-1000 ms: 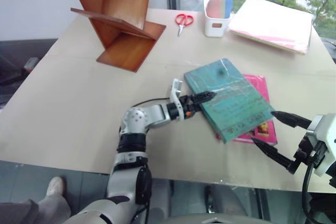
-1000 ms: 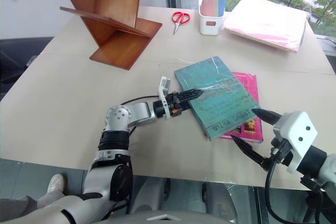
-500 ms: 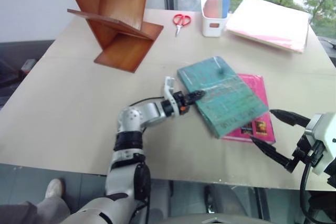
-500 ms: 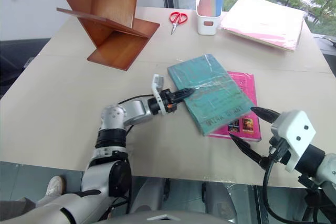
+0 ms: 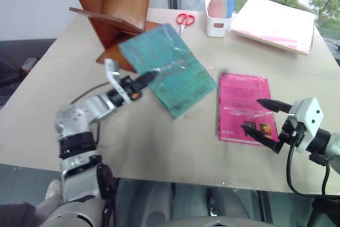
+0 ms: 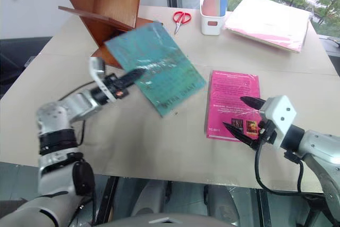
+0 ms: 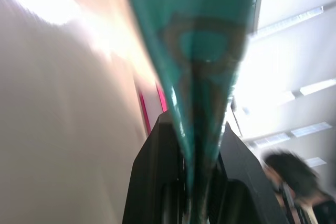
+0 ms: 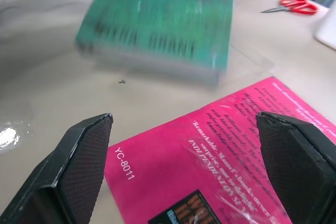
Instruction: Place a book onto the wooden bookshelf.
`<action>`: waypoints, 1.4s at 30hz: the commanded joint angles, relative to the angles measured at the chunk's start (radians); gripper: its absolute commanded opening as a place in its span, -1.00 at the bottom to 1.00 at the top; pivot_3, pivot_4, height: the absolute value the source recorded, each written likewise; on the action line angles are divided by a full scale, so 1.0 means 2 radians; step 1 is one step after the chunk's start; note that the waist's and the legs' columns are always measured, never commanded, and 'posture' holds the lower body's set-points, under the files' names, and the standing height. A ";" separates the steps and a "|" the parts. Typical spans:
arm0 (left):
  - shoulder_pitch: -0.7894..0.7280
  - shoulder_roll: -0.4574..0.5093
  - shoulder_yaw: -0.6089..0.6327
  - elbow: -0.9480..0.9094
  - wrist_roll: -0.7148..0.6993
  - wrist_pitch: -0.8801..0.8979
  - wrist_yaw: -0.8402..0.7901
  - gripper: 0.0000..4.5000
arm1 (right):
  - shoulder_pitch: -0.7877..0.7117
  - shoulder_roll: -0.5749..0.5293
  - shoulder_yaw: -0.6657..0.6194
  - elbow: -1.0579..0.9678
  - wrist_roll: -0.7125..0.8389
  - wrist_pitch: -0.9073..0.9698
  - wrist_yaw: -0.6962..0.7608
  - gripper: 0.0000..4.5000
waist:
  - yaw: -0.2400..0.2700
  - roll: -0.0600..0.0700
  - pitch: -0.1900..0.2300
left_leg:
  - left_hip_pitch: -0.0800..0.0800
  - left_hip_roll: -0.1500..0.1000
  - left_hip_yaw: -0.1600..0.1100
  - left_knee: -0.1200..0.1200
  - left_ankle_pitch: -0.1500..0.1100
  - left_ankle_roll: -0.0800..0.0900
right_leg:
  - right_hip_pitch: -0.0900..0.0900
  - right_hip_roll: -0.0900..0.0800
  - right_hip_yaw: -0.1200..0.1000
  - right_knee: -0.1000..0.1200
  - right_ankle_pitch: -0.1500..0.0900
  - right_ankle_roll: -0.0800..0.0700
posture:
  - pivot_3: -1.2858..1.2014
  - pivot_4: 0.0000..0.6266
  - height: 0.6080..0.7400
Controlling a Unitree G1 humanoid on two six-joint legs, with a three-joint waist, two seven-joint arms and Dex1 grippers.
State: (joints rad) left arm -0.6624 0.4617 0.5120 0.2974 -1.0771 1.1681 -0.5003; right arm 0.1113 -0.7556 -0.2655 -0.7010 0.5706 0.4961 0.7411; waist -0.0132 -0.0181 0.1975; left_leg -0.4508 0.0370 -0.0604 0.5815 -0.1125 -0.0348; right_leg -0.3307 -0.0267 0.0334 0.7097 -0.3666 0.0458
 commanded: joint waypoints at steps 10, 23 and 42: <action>-0.066 0.112 -0.183 -0.281 0.128 -0.167 -0.166 -0.80 | -0.087 0.009 0.058 0.067 -0.025 -0.052 0.036 1.00 | 0.001 -0.003 0.002 | -0.001 -0.001 0.000 -0.001 0.001 -0.002 | 0.000 -0.001 -0.001 -0.002 0.000 0.000 | 0.03 -0.52 1.00; -0.330 0.264 -0.346 0.068 0.560 -0.789 -0.335 -0.80 | -0.139 0.032 0.035 0.094 0.003 -0.063 0.036 1.00 | -0.001 -0.002 0.002 | -0.004 0.000 0.000 -0.001 0.000 0.000 | -0.002 0.000 -0.001 -0.004 0.000 0.000 | 0.03 -0.52 1.00; -0.471 0.293 -0.481 0.488 0.863 -0.953 -0.105 -0.80 | -0.259 0.092 0.031 0.050 0.066 -0.050 -0.071 1.00 | -0.016 -0.002 0.004 | -0.008 0.000 -0.001 0.000 0.000 -0.001 | -0.007 0.000 -0.003 0.001 0.000 0.000 | 0.03 -0.52 1.00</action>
State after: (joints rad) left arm -1.5625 1.0166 -0.4468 1.2379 0.6164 -0.7721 -0.7529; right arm -0.4050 -0.5710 -0.2023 -0.5547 0.7161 0.4125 0.6211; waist -0.0448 -0.0223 0.2049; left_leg -0.4660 0.0371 -0.0621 0.5807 -0.1112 -0.0362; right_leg -0.3455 -0.0271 0.0279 0.7123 -0.3666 0.0459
